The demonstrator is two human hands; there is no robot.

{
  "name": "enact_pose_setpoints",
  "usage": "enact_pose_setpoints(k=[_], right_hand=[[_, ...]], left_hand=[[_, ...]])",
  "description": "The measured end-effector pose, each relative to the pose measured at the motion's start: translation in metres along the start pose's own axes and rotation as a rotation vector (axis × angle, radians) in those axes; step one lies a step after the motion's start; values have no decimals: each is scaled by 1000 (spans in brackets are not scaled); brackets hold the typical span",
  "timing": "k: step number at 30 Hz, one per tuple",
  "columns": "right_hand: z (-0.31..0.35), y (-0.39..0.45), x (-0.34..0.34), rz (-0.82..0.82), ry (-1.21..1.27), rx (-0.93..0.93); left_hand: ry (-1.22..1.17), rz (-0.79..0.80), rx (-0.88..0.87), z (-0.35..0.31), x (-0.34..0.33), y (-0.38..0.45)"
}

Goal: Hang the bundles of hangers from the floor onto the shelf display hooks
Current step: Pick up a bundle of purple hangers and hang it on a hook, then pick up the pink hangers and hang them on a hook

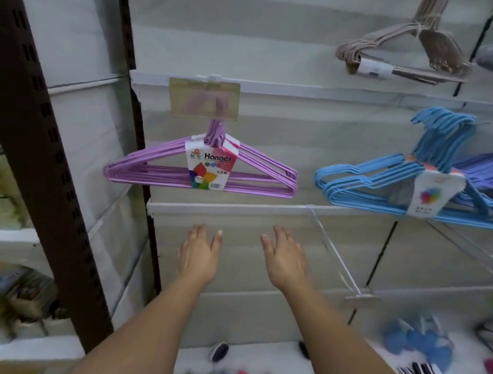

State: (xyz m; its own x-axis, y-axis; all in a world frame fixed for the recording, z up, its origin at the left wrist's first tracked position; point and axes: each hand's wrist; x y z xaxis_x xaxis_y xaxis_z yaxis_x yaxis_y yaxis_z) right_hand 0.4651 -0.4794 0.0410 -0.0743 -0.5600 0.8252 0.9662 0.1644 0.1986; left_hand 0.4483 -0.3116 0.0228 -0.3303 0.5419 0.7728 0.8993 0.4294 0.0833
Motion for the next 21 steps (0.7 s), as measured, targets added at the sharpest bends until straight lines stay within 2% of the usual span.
enact_pose_setpoints(k=[5, 10, 21], right_hand=[[-37, -55, -16, 9, 1, -176], [-68, -114, -24, 13, -41, -352], [-149, -249, 0, -124, -73, -681]], left_hand=[[59, 163, -43, 13, -38, -21], [84, 299, -163, 14, -71, -54], [248, 606, -394, -23, -158, -162]])
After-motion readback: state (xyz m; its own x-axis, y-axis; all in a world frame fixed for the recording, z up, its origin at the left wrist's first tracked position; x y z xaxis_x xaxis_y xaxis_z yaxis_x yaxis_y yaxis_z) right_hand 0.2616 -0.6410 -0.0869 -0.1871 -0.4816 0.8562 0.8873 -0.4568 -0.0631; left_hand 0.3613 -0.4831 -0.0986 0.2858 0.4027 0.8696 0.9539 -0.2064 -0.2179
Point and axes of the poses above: each hand's wrist, its own y-axis towards the middle knuckle, its own x-axis out of the back of the hand, z = x × y, and after that the axes turned 4 degrees about x, right-handed
